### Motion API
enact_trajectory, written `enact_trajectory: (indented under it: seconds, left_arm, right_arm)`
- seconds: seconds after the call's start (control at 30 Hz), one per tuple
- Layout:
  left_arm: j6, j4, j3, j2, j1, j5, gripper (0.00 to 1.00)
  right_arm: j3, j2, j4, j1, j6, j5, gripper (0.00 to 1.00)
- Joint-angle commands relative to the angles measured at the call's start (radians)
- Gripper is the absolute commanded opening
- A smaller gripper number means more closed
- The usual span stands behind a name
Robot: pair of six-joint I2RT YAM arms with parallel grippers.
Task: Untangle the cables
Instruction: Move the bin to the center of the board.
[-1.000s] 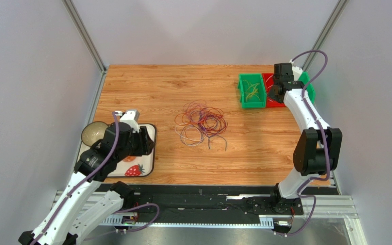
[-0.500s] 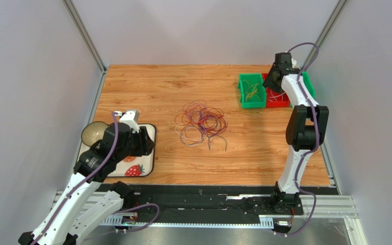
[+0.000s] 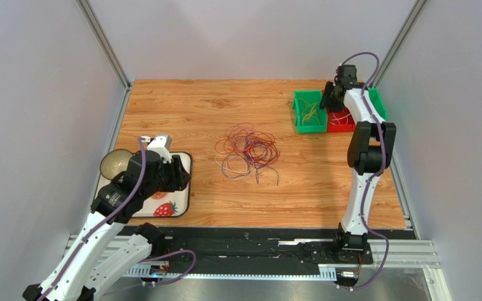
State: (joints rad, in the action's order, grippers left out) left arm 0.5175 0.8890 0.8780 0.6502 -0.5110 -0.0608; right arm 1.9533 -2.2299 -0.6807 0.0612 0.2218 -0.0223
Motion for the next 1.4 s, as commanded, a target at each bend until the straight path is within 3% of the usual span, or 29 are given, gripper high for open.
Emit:
enact_trajectory:
  seconds: [0.0,0.17,0.53,1.17,1.27,1.37]
  left_arm:
    - [-0.014,-0.027,-0.002,0.005,-0.003,0.006,0.56]
    - [-0.014,-0.027,-0.002,0.006,-0.003,0.006,0.56]
    - [-0.014,-0.027,-0.002,0.002,-0.003,0.007,0.56]
    - [-0.016,-0.028,-0.002,0.000,-0.003,0.009,0.56]
    - [-0.016,-0.028,-0.002,0.000,-0.003,0.009,0.56]
    - [-0.016,-0.028,-0.002,0.002,-0.003,0.009,0.56]
  right_arm:
    - [0.019,0.003,0.006,-0.001,-0.067,-0.054,0.44]
    - [0.021,0.004,-0.014,-0.003,-0.082,-0.056,0.34]
    - [0.024,-0.005,-0.046,-0.040,-0.096,-0.076,0.24]
    - [0.021,0.003,-0.083,-0.115,-0.207,-0.105,0.21]
    - [0.042,-0.002,-0.095,-0.116,-0.197,-0.088,0.23]
    - [0.097,-0.010,-0.147,-0.116,-0.171,-0.079,0.34]
